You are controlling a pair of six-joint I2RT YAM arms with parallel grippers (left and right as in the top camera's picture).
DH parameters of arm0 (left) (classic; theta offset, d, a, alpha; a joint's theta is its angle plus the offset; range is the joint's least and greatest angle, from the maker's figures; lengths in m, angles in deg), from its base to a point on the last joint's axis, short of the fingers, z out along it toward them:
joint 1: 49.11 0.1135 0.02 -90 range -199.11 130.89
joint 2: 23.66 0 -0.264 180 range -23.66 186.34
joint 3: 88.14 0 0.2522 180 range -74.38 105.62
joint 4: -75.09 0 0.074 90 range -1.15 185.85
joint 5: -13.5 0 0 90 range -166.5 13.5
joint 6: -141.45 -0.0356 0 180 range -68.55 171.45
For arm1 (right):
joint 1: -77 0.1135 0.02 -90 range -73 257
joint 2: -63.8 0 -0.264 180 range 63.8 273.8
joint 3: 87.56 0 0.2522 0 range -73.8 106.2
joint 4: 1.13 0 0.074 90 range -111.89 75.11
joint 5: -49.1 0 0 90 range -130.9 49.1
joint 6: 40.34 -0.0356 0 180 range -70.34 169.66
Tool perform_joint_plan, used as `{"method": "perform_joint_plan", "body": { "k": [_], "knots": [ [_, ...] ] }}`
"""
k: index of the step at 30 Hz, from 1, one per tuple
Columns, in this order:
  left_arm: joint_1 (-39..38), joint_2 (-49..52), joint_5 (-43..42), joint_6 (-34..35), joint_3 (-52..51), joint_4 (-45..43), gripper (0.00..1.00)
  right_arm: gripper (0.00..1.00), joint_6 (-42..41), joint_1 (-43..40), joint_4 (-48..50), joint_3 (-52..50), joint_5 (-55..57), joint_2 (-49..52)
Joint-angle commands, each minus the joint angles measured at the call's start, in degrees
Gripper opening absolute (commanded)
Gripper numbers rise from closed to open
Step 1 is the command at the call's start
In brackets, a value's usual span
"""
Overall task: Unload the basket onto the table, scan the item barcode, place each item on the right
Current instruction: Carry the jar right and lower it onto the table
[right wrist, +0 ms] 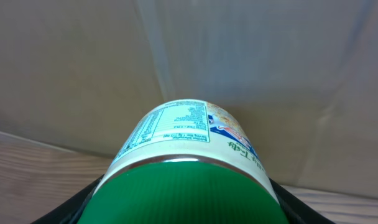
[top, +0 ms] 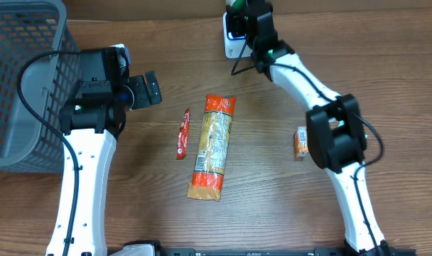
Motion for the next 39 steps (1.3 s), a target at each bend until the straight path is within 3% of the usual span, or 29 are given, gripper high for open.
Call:
{"method": "perform_joint_plan", "body": {
  "k": [1, 10, 16, 19, 23, 31, 39],
  "knots": [
    [-0.02, 0.31, 0.74, -0.72, 0.31, -0.09, 1.00, 0.12, 0.28, -0.81, -5.31, 1.38, 0.63, -17.86],
    [-0.02, 0.31, 0.74, -0.72, 0.31, -0.09, 1.00, 0.12, 0.20, -5.33, -43.78, 1.38, 0.63, -37.24],
    [-0.02, 0.31, 0.74, -0.72, 0.31, -0.09, 1.00, 0.13, -1.46, -13.79, -71.63, 0.74, 0.63, -38.38],
    [-0.02, 0.31, 0.74, -0.72, 0.31, -0.09, 1.00, 0.13, -1.92, -18.62, -80.43, -2.51, 0.66, -37.46],
    [-0.02, 0.31, 0.74, -0.72, 0.31, -0.09, 1.00, 0.13, -3.02, -24.94, -81.50, -12.94, 0.66, -37.35],
    [-0.02, 0.31, 0.74, -0.72, 0.31, -0.09, 1.00, 0.13, -3.23, -35.36, -68.65, -34.93, 0.63, -37.33],
    [-0.02, 0.31, 0.74, -0.72, 0.31, -0.09, 1.00, 0.13, -9.75, -38.42, -66.31, -44.57, -1.18, -37.33]
  ]
}}
